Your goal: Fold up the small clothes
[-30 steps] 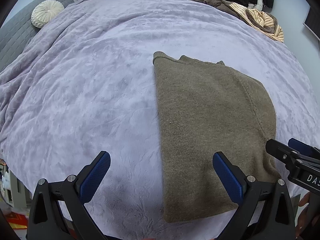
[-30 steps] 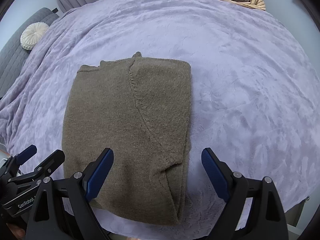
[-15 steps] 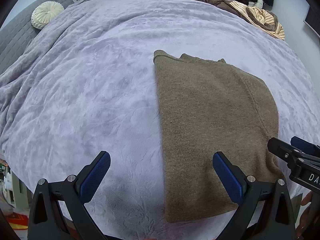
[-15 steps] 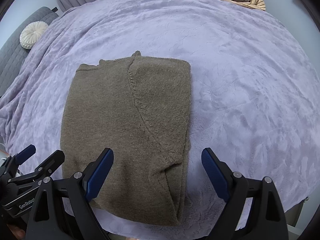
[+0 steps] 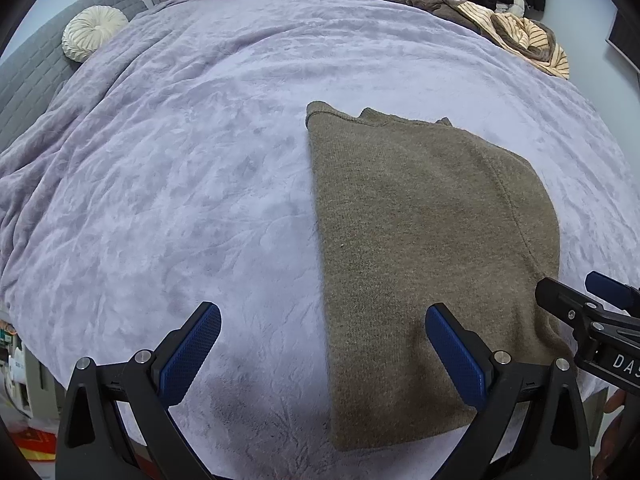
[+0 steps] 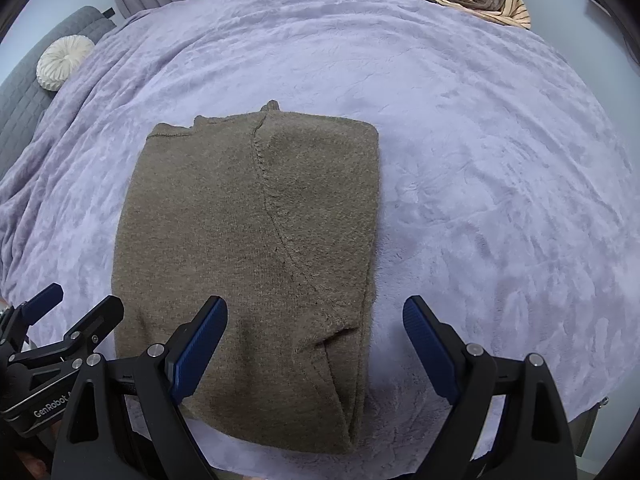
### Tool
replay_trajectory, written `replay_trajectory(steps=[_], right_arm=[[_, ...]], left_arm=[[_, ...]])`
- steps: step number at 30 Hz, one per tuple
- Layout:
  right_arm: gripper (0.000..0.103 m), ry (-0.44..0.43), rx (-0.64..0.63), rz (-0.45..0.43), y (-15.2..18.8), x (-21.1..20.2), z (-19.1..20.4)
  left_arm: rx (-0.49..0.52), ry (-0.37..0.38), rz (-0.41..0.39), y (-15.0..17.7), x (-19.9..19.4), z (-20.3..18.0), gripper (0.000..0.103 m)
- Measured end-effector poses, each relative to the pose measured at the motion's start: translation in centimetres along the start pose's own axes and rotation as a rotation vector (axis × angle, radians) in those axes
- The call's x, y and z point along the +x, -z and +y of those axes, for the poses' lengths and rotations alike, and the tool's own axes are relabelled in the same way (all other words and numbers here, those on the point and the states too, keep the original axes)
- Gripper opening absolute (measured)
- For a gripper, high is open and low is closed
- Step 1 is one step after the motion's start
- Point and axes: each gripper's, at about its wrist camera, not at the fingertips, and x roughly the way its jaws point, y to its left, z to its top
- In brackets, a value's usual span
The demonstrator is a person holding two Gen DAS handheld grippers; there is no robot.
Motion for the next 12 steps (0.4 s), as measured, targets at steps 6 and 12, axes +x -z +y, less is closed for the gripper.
replay_trajectory(steps=[6, 12], right_arm=[[0.091, 0.002, -0.003, 0.000, 0.02, -0.04, 0.11], [0.091, 0.004, -0.006, -0.001, 0.07, -0.11, 0.23]], left_arm=[[0.008, 0.002, -0.018, 0.00, -0.10, -0.24, 0.102], [0.033, 0.005, -0.038, -0.07, -0.54, -0.71, 0.102]])
